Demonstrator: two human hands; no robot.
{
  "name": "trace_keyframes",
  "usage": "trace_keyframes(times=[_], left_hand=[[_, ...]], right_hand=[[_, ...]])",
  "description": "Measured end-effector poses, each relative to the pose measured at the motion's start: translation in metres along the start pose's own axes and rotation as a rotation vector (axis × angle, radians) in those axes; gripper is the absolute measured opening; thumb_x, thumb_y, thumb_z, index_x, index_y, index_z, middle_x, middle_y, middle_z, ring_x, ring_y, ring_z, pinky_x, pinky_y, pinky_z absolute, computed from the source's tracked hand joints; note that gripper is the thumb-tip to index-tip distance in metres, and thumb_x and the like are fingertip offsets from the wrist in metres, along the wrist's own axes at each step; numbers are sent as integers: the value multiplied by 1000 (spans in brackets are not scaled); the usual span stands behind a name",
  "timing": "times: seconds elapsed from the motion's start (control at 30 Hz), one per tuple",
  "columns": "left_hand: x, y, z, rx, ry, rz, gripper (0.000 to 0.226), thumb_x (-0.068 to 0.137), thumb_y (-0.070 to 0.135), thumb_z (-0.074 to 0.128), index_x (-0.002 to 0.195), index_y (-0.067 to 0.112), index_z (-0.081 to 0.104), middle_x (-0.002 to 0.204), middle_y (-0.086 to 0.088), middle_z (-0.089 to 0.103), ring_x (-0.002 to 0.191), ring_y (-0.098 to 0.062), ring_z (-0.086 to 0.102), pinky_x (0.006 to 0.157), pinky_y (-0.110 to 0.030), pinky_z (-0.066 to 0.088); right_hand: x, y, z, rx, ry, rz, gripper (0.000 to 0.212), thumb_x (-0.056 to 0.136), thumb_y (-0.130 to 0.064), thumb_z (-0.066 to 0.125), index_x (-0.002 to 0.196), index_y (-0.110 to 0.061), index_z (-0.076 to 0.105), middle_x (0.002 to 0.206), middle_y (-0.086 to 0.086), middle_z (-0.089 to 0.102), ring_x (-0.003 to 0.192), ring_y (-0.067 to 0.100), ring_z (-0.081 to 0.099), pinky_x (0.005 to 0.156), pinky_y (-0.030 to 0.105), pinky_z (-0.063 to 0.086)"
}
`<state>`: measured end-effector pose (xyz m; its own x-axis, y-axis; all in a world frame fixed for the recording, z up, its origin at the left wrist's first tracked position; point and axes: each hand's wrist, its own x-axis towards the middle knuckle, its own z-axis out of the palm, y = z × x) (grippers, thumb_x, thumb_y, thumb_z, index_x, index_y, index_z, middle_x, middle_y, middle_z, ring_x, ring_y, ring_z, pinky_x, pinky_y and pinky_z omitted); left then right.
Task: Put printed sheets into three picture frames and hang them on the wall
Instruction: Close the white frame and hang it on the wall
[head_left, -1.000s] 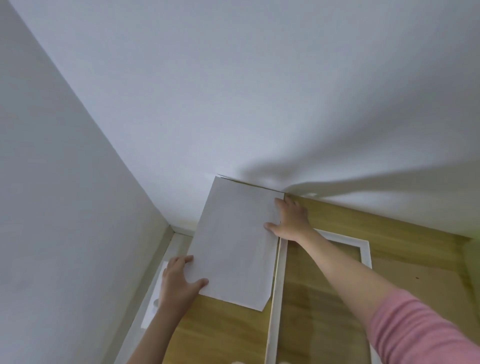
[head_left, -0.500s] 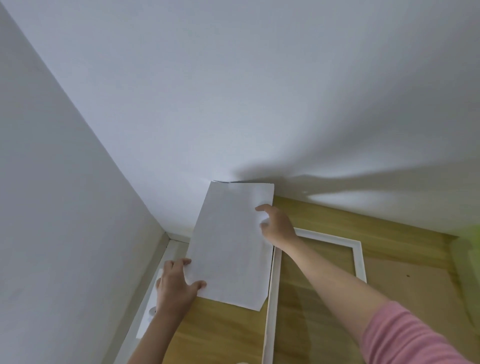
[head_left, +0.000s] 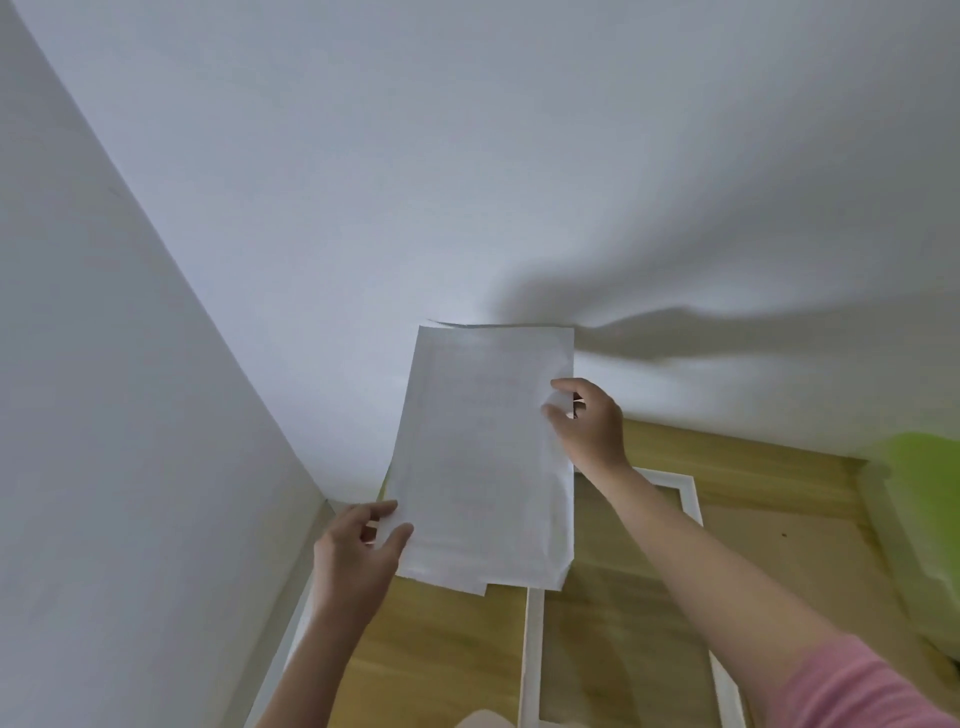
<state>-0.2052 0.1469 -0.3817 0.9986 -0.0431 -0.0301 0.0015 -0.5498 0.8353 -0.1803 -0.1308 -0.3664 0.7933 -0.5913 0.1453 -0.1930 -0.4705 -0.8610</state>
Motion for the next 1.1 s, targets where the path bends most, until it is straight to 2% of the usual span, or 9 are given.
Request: trace_keyframes(times=[0.2, 0.27, 0.37, 0.53, 0.6, 0.77, 0.87, 0.97, 1.1], left_hand=[[-41, 12, 34, 17, -193, 44, 26, 72, 18, 77, 97, 21, 68, 96, 14, 63, 78, -8, 58, 61, -11, 44], [-55, 16, 47, 34, -249, 45, 26, 71, 18, 78, 96, 18, 69, 95, 13, 63, 78, -6, 59, 61, -11, 45], [-74, 19, 66, 79, -329, 40, 28, 70, 20, 79, 96, 16, 70, 90, 13, 63, 76, -3, 60, 61, -9, 44], [-104, 20, 84, 191, -443, 17, 33, 72, 25, 77, 102, 16, 68, 91, 10, 63, 77, -2, 59, 63, -11, 43], [-110, 19, 88, 250, -468, 12, 31, 73, 26, 76, 101, 16, 68, 92, 9, 63, 75, -2, 59, 63, -11, 43], [-120, 15, 92, 338, -533, -36, 16, 72, 26, 76, 84, 20, 67, 74, 9, 63, 66, -5, 61, 63, -18, 52], [-120, 13, 91, 402, -569, -16, 19, 71, 27, 75, 87, 22, 65, 68, 10, 60, 59, -4, 58, 56, -17, 47], [-121, 10, 91, 431, -594, 13, 23, 71, 29, 73, 92, 26, 63, 69, 10, 58, 61, -5, 55, 54, -17, 43], [-117, 2, 87, 420, -595, 64, 27, 70, 36, 73, 90, 37, 56, 77, 12, 56, 72, -3, 55, 57, -17, 42]], right_hand=[[-28, 41, -64, -31, 55, 99, 31, 74, -8, 73, 104, -11, 67, 97, -1, 65, 83, 21, 59, 64, 1, 38], [-41, 59, -82, -71, 26, 143, 32, 77, -9, 72, 108, -10, 66, 101, -1, 64, 93, 18, 59, 69, 2, 36], [-57, 86, -104, -125, -38, 195, 33, 79, -9, 70, 112, -9, 65, 115, 2, 64, 107, 17, 57, 84, 18, 37], [-74, 116, -128, -230, -142, 253, 33, 80, -10, 69, 113, -10, 63, 111, 4, 60, 90, 15, 53, 79, 22, 38], [-80, 123, -131, -259, -176, 270, 36, 80, -11, 69, 114, -9, 62, 107, 2, 57, 90, 14, 51, 79, 22, 37], [-90, 130, -133, -337, -280, 273, 42, 79, -16, 71, 118, -12, 58, 108, 3, 45, 94, 18, 51, 79, 21, 34], [-96, 134, -131, -395, -318, 300, 49, 79, -21, 71, 124, -14, 54, 117, 5, 40, 87, 14, 49, 76, 22, 38], [-99, 137, -129, -431, -305, 308, 50, 79, -24, 70, 126, -15, 53, 121, 4, 38, 97, 17, 51, 79, 24, 41], [-101, 139, -128, -467, -265, 320, 48, 77, -27, 69, 122, -16, 55, 113, 2, 35, 106, 22, 49, 83, 31, 46]])
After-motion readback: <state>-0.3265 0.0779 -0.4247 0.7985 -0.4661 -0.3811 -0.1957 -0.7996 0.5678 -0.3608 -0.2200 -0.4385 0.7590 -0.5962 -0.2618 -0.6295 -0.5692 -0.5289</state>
